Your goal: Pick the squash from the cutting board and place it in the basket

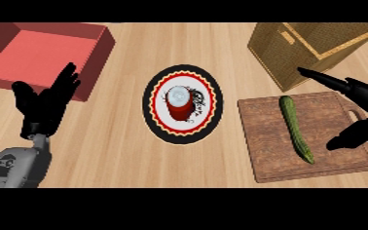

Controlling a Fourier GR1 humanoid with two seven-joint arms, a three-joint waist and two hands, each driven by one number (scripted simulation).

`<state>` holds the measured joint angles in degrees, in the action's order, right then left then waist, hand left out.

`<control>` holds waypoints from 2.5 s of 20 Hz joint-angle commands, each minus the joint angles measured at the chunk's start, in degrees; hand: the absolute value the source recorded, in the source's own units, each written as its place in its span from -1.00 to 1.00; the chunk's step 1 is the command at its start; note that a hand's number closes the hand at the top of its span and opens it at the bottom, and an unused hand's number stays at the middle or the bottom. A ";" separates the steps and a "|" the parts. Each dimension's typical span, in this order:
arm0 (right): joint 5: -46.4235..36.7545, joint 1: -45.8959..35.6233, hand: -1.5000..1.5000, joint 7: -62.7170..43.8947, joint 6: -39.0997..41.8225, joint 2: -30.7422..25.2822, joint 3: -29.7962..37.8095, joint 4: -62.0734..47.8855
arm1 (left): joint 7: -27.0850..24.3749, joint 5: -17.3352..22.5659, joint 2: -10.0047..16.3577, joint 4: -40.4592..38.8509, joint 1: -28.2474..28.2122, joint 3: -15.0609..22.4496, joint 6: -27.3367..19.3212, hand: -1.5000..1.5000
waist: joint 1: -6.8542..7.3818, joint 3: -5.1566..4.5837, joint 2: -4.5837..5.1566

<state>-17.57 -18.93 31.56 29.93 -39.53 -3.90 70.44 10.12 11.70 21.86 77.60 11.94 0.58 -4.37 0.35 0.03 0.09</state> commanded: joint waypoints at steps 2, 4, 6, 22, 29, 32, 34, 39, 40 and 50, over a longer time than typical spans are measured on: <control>-8.98 -3.03 -1.00 2.18 -3.93 4.51 -4.42 -7.28 | 0.73 0.36 0.59 -0.59 0.35 -2.26 1.80 0.00 | 0.26 -0.01 0.04; -10.06 -0.57 -1.00 3.05 -4.42 5.77 -4.48 -6.08 | 1.37 -2.06 -1.29 -0.82 2.19 -1.11 0.36 0.00 | -0.19 -0.02 -0.02; -11.66 -4.98 -1.00 1.04 -2.44 6.01 -5.16 -8.63 | 2.80 -0.54 -0.54 1.99 0.32 -2.08 1.91 0.00 | 0.13 -0.02 -0.03; -16.82 -8.48 -1.00 13.66 -0.71 5.33 -3.35 -21.24 | 2.64 -2.85 -1.83 1.57 0.85 -5.76 4.44 0.00 | 0.16 -0.01 -0.01; -18.22 -2.25 -1.00 19.87 -5.52 3.32 -4.84 -19.28 | 1.99 -4.48 -3.07 2.18 -0.48 -5.56 4.79 0.00 | -0.13 -0.01 -0.06; -19.30 -0.36 -1.00 18.71 -7.86 3.27 -3.26 -18.82 | 3.05 -4.83 -3.09 3.13 -0.78 -6.72 5.09 0.00 | -0.22 -0.02 -0.10; -20.77 0.20 -1.00 12.58 -9.03 7.03 -5.61 -14.50 | 2.39 -2.92 -2.34 0.76 0.02 -8.17 7.68 0.00 | -0.38 -0.04 -0.13; -24.52 -3.37 -1.00 14.13 -9.98 8.24 -4.12 -19.55 | 2.67 -5.55 -4.12 -1.21 2.91 -8.48 5.95 0.00 | -0.27 -0.03 -0.07; -24.73 -4.77 -1.00 15.16 -9.52 7.39 -3.18 -20.62 | 2.27 -6.56 -4.40 -1.57 3.75 -8.23 5.33 0.00 | -0.25 -0.03 -0.06; -32.87 -5.03 1.00 19.39 -19.35 10.47 -6.57 -26.55 | -0.86 -8.54 -6.51 -1.92 1.30 -7.41 5.10 0.00 | -0.02 -0.01 0.07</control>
<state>-47.83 -23.43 49.27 12.64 -30.93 -9.65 48.74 11.45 5.35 16.83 77.76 12.84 -7.66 2.05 0.22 -0.77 -0.56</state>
